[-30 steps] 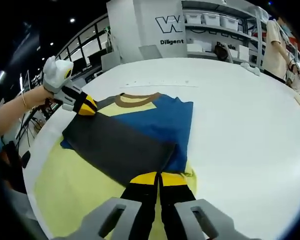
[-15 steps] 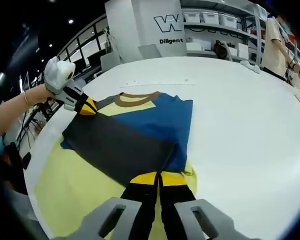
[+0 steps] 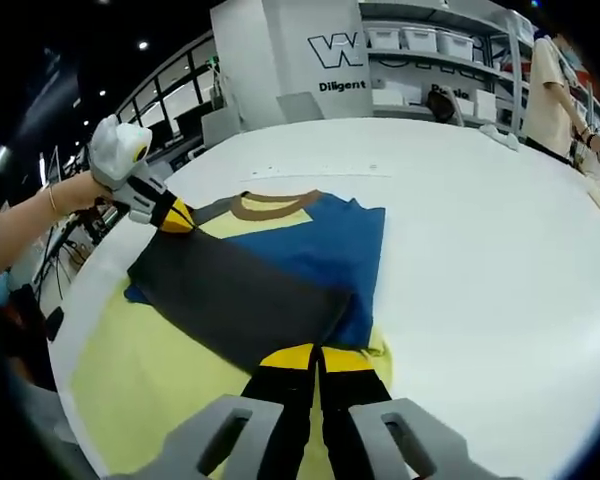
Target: Fold the garment on the visible template until the final outline fits inside the template.
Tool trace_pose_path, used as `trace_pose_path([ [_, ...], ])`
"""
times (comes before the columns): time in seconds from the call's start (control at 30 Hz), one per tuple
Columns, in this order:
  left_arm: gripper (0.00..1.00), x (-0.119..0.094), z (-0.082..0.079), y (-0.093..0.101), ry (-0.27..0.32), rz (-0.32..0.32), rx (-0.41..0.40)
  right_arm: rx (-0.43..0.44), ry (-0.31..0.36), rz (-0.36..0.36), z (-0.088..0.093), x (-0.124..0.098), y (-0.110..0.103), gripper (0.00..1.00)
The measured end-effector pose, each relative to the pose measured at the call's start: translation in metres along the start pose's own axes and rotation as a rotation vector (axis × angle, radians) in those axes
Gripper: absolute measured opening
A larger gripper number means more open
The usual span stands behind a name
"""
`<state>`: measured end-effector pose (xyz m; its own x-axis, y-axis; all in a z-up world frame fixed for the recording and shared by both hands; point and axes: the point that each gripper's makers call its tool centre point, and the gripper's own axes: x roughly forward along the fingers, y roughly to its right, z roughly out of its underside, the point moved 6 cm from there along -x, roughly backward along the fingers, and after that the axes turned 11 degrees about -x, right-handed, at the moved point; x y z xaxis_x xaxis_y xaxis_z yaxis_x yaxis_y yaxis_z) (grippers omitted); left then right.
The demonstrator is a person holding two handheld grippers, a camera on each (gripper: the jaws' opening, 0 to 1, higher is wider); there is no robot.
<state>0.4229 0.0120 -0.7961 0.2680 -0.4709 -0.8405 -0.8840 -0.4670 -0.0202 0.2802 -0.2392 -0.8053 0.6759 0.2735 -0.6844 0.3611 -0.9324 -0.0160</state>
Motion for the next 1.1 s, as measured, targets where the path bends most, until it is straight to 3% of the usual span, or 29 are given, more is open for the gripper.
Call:
trace_pose_path([
  [0.33,0.01,-0.007,-0.017,-0.003,0.058,-0.012,0.023,-0.034,0.021,0.013,-0.014,-0.011,-0.002,0.00],
  [0.43,0.01,-0.006,-0.019,-0.005,0.066,-0.023,0.019,-0.047,0.001,0.028,-0.014,-0.014,-0.001,0.00],
  [0.73,0.01,0.021,-0.015,-0.006,0.012,-0.058,0.042,-0.041,-0.015,0.041,-0.005,-0.013,0.003,0.00],
  [0.97,0.01,0.027,-0.015,-0.006,0.002,-0.080,0.065,-0.034,-0.013,0.047,-0.003,-0.013,0.005,0.00],
  [1.1,0.01,0.028,-0.014,-0.009,0.018,-0.106,0.058,-0.066,-0.064,0.072,0.006,-0.009,0.007,0.00],
])
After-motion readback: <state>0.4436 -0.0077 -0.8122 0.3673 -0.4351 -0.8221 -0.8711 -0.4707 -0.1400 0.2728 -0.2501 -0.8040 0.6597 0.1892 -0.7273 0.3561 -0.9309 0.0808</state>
